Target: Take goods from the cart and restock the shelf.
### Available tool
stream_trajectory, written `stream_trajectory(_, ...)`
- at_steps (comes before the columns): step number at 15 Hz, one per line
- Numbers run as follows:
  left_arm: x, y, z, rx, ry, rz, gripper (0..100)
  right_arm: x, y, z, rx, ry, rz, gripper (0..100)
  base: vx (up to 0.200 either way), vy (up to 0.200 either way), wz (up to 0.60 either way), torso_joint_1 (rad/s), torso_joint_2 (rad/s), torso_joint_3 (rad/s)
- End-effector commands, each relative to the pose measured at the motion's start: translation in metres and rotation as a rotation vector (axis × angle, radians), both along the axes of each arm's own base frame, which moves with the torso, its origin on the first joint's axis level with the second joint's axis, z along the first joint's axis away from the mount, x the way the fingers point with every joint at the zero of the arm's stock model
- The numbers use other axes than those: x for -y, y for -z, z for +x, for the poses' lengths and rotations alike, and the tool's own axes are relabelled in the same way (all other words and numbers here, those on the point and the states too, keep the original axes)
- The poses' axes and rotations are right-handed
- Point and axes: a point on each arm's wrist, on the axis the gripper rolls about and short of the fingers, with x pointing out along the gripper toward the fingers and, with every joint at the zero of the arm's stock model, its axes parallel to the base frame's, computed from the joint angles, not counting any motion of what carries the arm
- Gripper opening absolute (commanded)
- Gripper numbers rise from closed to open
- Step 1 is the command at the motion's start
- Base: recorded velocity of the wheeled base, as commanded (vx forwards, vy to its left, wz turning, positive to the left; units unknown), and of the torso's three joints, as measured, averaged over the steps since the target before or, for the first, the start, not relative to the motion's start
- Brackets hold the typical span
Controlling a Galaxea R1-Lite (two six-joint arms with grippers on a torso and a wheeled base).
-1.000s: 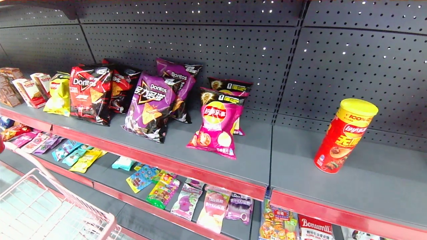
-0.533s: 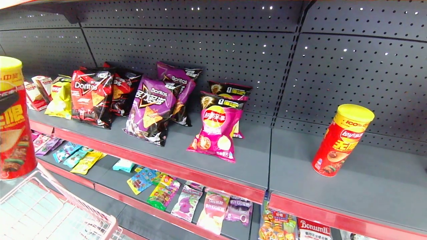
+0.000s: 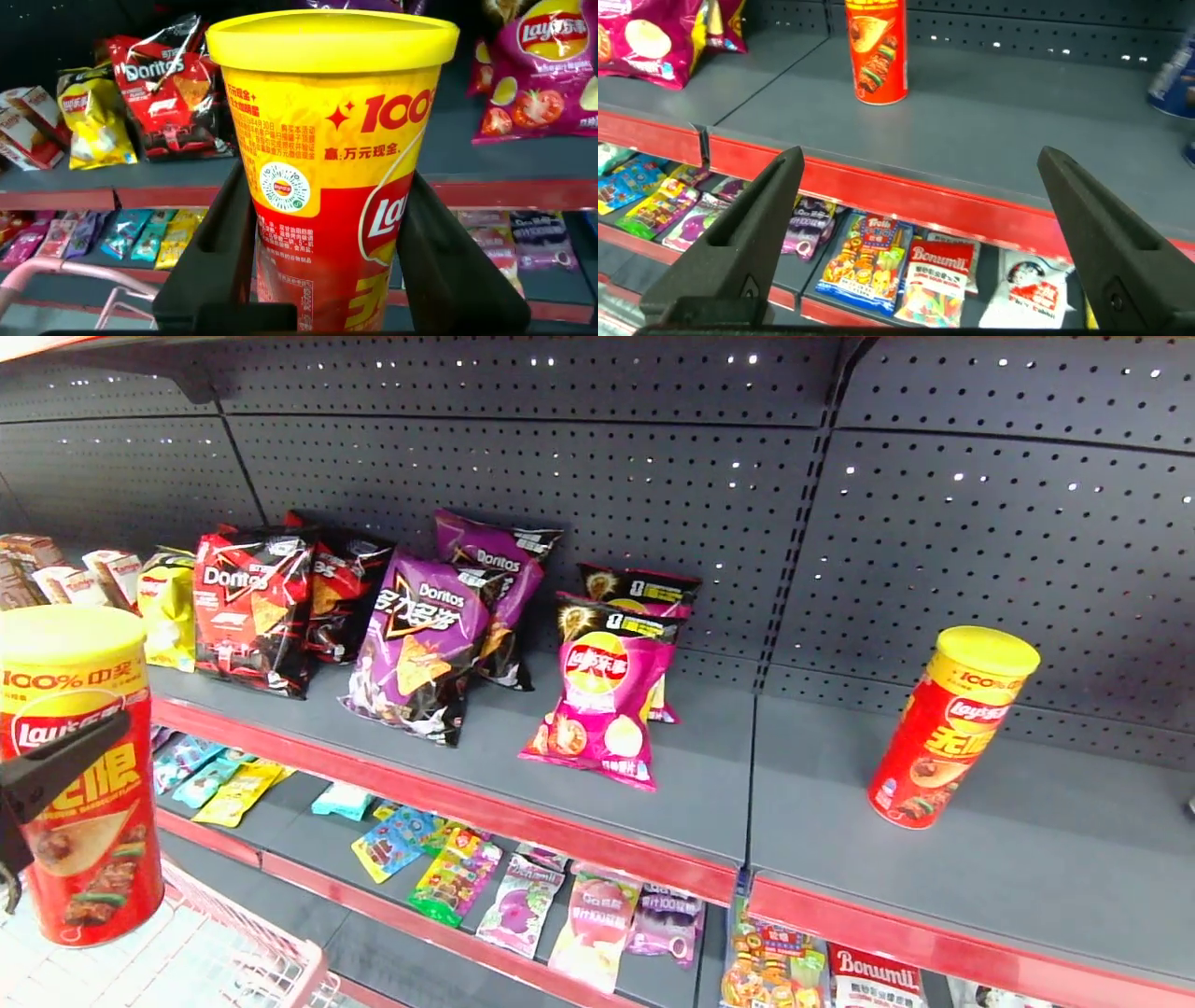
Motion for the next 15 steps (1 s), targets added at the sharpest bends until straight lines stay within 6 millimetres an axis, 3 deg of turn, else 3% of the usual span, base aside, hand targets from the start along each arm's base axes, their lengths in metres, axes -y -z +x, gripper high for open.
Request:
stream_trajectory(1, 0.002, 0.003, -0.007, 0.011, 0.005, 0.003, 0, 0.0, 0.0, 0.0, 0.001, 0.0, 0.0, 100, 0.0, 0.0, -0.6, 0.002, -0.01, 0.002)
stream_trajectory(8, 0.002, 0.004, -0.009, 0.014, 0.004, 0.005, 0, 0.0, 0.0, 0.0, 0.001, 0.0, 0.0, 100, 0.0, 0.0, -0.6, 0.004, 0.0, 0.004)
stream_trajectory(10, 0.004, 0.002, -0.016, 0.04, 0.004, 0.01, 0, 0.0, 0.0, 0.0, 0.001, 0.0, -0.002, 100, 0.0, 0.0, 0.0, 0.0, 0.0, 0.0)
stream_trajectory(14, 0.01, 0.011, -0.051, 0.013, 0.007, 0.009, 0, 0.0, 0.0, 0.0, 0.002, -0.012, -0.02, 100, 0.0, 0.0, 0.0, 0.0, 0.0, 0.0)
stream_trajectory(15, 0.013, 0.015, -0.066, 0.001, 0.013, 0.007, 0, -0.002, -0.016, -0.001, 0.013, -0.111, -0.07, 100, 0.0, 0.0, 0.0, 0.0, 0.0, 0.0)
